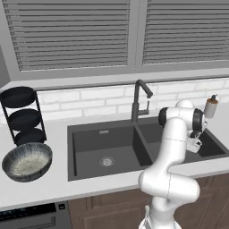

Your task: Pick the potato from the sink and place it in the bowl. Then pick the bowl and place it in the microwave. Then close the microwave door and press the start button.

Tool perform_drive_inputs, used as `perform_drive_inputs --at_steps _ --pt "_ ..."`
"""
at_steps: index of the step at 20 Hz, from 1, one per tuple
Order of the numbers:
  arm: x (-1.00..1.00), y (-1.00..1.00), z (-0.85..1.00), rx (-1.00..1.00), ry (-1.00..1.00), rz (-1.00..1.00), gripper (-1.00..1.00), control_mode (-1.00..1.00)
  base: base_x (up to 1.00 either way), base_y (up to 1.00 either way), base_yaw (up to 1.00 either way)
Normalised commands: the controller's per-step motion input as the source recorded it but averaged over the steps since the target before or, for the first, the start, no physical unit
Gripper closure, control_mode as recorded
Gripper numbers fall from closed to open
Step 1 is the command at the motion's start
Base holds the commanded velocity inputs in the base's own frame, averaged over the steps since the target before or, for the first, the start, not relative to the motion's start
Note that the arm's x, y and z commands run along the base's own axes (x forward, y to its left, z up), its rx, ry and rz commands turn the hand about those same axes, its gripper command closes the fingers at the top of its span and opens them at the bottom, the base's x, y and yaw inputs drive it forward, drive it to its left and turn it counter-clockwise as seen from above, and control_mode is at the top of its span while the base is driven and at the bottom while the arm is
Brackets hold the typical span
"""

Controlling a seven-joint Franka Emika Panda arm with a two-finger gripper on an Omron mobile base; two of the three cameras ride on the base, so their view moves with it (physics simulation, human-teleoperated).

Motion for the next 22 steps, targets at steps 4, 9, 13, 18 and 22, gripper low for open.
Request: perform_drive_inputs --at_steps 4,9,13,18,22 --pt "0.35 -0.04 -0.43 0.00 0.00 0.05 -1.00 -1.00 0.00 0.00 0.00" --pt "0.12 -0.01 -0.45 -0.04 0.00 0.05 1.00 -1.00 0.00 0.00 0.00" --pt "0.00 0.10 -0.23 -0.02 0.01 0.00 1.00 -1.00 0.00 0.00 0.00" --pt "-0.19 0.02 0.30 -0.02 -0.06 0.02 1.00 -1.00 0.00 0.00 0.00" --pt "-0.62 0.08 0.99 -0.05 -0.12 0.20 1.00 -1.00 0.00 0.00 0.00"
